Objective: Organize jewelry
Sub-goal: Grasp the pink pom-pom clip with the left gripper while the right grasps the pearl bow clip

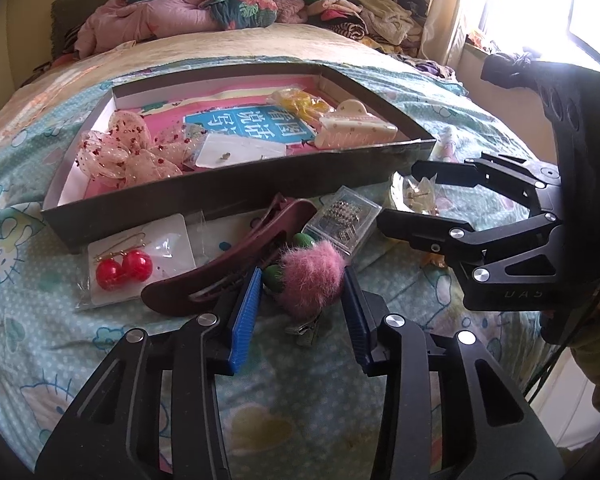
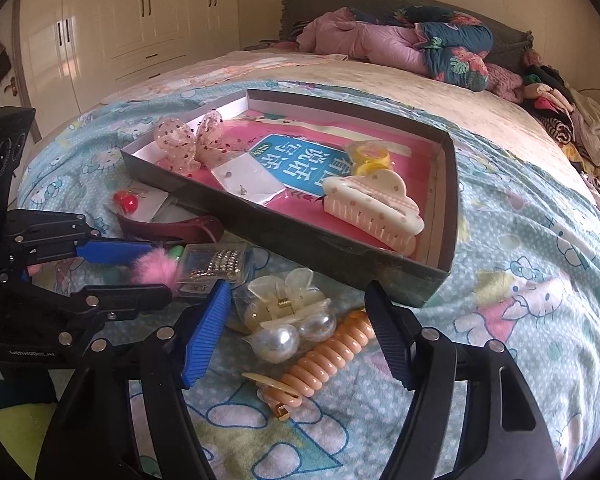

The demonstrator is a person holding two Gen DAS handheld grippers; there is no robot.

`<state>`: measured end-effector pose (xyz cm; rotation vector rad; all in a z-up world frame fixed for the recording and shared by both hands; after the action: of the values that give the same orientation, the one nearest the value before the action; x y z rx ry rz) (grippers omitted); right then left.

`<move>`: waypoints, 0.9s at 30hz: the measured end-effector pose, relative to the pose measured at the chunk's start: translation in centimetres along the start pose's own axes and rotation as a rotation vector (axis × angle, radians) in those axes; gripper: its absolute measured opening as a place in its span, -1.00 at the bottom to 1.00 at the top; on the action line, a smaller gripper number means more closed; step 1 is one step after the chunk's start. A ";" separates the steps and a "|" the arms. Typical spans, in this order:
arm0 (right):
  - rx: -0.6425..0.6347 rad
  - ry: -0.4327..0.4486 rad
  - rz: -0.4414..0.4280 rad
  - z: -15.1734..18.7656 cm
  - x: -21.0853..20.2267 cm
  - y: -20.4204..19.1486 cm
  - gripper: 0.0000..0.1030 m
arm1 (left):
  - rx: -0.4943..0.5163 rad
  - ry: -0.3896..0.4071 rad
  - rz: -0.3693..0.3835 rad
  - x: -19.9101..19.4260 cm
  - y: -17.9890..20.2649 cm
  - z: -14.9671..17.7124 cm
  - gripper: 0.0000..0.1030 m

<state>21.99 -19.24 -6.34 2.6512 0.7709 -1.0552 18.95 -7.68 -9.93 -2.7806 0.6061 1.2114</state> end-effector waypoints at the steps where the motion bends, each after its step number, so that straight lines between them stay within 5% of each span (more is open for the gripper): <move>1: -0.009 -0.004 0.000 0.0 0.1 -0.1 0.30 | 0.003 -0.001 -0.002 0.0 0.0 0.1 -0.39; 4: -0.039 -0.018 0.012 0.2 0.6 -0.4 0.28 | 0.004 -0.002 -0.004 0.0 0.0 0.2 -0.41; 7: -0.040 -0.030 0.007 0.3 0.9 -0.4 -0.11 | -0.004 0.000 0.002 -0.2 -0.1 0.3 -0.42; 27: 0.028 0.036 -0.025 0.6 -3.0 -1.1 -0.12 | -0.036 0.080 0.013 -3.2 -0.5 -0.4 -0.47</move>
<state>19.26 -19.67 -4.70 2.6979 0.8042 -1.0347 17.41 -6.26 -7.43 -2.8713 0.6153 1.1293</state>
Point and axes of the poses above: each gripper's, at about its wrist camera, not at the fingertips, and x roughly the way its jaws point, y to its right, z to its underside, the point moved 3 cm from there along x, roughly the way its jaws point, and after that the axes turned 3 degrees about y, right-handed, at the moved point
